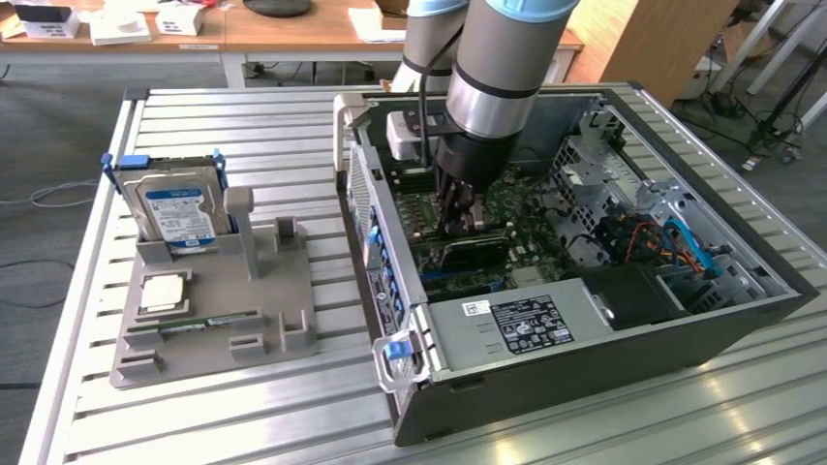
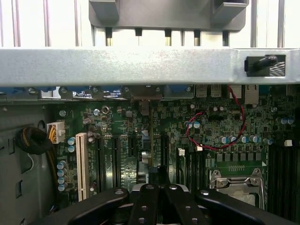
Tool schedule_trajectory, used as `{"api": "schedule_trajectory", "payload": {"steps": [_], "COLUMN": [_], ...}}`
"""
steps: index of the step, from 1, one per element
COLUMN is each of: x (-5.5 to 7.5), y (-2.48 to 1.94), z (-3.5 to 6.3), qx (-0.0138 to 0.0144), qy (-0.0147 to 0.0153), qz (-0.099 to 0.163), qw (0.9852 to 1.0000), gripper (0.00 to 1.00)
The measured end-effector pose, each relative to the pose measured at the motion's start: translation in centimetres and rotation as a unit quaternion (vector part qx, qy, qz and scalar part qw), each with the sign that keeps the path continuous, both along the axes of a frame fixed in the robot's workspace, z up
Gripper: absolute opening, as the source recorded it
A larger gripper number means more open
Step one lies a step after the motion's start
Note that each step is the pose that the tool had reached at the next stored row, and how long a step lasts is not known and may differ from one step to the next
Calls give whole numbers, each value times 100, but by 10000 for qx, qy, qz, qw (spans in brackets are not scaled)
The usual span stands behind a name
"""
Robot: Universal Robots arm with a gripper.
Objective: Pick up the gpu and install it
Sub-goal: 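Press down on the gpu until it lock into place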
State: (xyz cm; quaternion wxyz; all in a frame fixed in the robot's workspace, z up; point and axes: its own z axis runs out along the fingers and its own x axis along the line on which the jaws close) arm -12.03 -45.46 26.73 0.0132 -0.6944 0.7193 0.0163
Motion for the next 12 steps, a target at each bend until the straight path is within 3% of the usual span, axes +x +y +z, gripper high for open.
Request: {"api": "schedule_trajectory", "payload": {"steps": [12], "x": [0], "y": [0], "z": [82], "qx": [0], "qy": [0], "qz": [0], "qw": [10000], "gripper": [11]}}
